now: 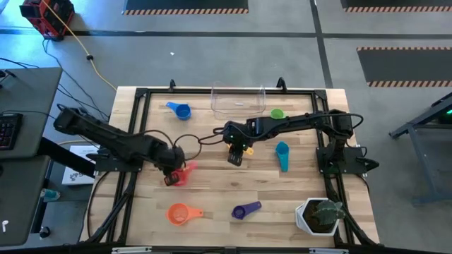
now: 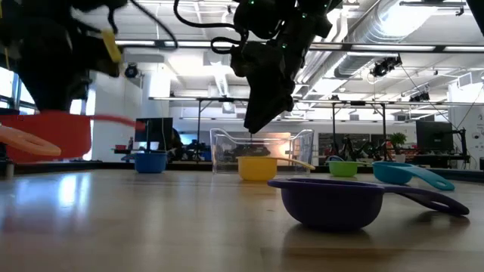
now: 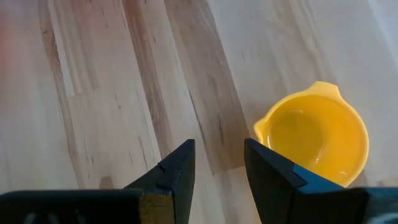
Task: Nest measuring cups in basket
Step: Stack the red measuring cup into the orange measuring cup
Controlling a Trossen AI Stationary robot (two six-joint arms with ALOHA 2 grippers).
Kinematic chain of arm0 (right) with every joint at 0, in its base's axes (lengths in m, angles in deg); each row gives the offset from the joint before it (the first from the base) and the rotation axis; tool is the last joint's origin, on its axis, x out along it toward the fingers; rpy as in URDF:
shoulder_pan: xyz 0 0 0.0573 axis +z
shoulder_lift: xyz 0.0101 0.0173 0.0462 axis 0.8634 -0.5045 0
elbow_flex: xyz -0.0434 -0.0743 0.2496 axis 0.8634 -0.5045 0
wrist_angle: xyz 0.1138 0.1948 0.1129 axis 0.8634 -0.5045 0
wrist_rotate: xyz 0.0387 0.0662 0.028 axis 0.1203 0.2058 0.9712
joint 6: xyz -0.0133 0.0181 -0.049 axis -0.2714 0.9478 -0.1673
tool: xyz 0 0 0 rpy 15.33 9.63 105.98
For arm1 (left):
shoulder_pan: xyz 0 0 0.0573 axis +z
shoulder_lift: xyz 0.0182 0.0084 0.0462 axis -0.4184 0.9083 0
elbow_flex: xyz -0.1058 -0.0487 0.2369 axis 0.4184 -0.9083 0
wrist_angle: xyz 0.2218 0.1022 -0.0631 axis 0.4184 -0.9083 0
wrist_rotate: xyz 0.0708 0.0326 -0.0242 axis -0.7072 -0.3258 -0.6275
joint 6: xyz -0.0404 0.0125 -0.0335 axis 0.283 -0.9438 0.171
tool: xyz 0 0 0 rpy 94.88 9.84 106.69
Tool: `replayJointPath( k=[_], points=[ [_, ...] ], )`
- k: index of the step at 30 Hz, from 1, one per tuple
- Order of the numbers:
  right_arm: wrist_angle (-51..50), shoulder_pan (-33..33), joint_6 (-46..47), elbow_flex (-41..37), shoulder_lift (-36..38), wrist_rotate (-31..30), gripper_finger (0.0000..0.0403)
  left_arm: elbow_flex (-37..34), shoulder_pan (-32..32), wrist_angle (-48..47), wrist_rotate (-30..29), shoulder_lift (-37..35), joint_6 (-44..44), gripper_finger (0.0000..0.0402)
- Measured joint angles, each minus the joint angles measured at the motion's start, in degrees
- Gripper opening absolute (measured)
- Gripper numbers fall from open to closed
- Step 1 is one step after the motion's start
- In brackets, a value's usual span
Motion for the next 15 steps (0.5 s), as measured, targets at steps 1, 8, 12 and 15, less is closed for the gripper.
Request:
replayJointPath(
  k=[1,8,12,15],
  points=[
    [0.0,0.06,0.02,0.0,0.0,-0.06,0.0129,0.7,-1.19,0.0,-0.04,-0.28,-1.45,0.0003],
    [0.59,1.38,0.65,0.0,0.0,-0.91,0.0129,6.51,-9.76,1.07,-0.03,-0.21,-12.89,0.0003],
    [1.32,2.09,0.64,0.0,0.0,-1.09,0.0129,8.42,-13.31,5.06,-0.01,0.42,-15.27,0.0003],
    [1.51,2.4,0.65,0.0,0.0,-1.13,0.0129,9.1,-14.71,8.38,0.01,1.52,-13.34,0.0004]
  ],
)
